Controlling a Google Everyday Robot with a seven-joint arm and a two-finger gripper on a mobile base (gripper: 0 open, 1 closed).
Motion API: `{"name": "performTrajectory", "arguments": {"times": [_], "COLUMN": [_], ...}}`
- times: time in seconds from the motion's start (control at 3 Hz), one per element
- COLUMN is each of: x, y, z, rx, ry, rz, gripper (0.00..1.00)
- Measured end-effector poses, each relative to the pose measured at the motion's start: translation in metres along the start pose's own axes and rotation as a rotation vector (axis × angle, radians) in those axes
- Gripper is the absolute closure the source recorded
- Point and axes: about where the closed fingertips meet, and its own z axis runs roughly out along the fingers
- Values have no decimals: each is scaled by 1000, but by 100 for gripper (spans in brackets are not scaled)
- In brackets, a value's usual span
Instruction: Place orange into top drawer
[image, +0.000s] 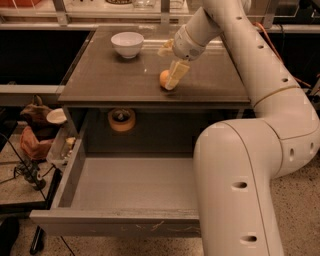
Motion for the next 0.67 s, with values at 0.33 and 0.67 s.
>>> {"name": "performTrajectory", "arguments": {"times": [0.33,0.67], "x": [3,3], "y": [2,2], "z": [10,10], "rx": [-14,-14], "ry": [-13,-13], "rz": [12,12], "gripper": [0,0]}}
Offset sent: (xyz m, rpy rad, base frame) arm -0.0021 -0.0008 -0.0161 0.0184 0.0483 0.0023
